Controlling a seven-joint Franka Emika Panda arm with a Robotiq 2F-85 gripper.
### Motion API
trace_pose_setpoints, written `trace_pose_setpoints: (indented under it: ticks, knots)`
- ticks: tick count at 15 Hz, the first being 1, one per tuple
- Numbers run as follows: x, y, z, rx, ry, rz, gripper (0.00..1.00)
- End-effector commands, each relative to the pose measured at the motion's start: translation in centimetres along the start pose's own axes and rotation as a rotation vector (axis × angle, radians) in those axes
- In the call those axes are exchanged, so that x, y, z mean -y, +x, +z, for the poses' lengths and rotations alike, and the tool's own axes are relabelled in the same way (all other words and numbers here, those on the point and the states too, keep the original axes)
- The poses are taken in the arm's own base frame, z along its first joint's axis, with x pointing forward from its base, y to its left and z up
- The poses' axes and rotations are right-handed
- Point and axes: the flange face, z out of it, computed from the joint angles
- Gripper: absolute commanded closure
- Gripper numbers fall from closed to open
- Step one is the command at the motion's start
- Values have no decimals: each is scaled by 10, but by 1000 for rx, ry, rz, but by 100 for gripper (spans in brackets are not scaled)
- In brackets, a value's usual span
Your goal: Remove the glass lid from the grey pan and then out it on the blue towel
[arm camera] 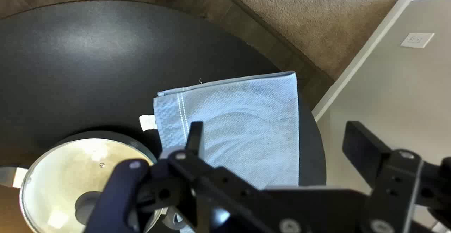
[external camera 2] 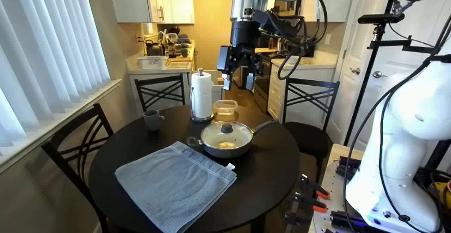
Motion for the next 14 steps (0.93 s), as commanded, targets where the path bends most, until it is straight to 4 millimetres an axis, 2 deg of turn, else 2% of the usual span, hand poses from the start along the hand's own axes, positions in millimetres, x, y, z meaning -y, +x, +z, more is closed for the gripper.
trace_pose_setpoints:
  ticks: [1, 7, 8, 10, 12, 14]
  knots:
    - [0, 0, -1, 1, 0, 0, 0]
    - [0, 0, -1, 1, 0, 0, 0]
    - [-6, 4, 2, 11, -23, -5, 0]
    - [-29, 22, 5, -25, -101, 17, 0]
    - [-64, 47, 13, -72, -214, 21, 0]
    - [-93, 75, 27, -122, -297, 7, 0]
